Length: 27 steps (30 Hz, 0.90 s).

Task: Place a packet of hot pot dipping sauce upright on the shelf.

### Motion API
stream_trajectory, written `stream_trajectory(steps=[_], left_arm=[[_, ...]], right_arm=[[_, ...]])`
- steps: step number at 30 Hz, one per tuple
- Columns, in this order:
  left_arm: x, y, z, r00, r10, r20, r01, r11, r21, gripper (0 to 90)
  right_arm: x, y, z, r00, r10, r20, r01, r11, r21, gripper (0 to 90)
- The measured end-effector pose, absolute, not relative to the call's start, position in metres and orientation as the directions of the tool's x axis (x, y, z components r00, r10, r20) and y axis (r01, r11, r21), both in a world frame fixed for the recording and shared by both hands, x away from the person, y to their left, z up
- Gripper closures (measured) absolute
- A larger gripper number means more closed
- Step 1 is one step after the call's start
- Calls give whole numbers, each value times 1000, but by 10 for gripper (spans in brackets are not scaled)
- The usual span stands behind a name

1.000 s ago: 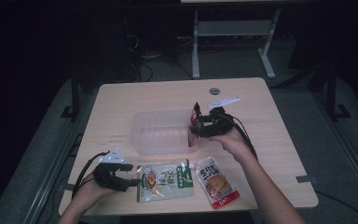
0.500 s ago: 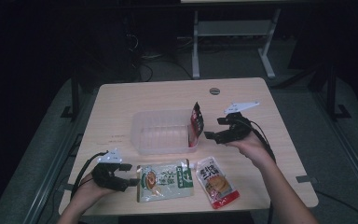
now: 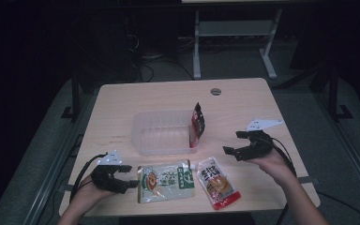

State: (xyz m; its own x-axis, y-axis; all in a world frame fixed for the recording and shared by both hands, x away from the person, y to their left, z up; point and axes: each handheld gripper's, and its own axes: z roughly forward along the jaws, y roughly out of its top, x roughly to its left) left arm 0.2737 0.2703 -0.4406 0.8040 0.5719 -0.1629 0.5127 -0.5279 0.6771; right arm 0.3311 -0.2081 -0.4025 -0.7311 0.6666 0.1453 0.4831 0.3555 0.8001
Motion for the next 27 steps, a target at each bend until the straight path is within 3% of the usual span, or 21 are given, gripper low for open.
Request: stream_trajectory(steps=[12,15,18,22,25,27], left_arm=[[271,265,-437,807,569,-155,503,-526,686,312],[270,261,-436,813,561,-156,499,-533,683,336],[270,258,-436,815,557,-161,502,-539,676,359],[268,255,-434,812,556,-177,509,-527,680,455],[268,255,-430,816,550,-177,503,-525,686,619],[267,254,-428,820,545,-177,500,-528,687,705]], right_arm=[[293,-221,-427,-728,654,205,543,368,755,144],[280,-223,-432,-730,650,209,554,385,738,191],[267,-224,-436,-733,646,214,572,415,708,345],[260,-218,-435,-769,597,228,559,456,692,637],[262,-210,-435,-797,562,220,530,478,701,827],[266,-204,-435,-805,552,217,522,485,701,895]])
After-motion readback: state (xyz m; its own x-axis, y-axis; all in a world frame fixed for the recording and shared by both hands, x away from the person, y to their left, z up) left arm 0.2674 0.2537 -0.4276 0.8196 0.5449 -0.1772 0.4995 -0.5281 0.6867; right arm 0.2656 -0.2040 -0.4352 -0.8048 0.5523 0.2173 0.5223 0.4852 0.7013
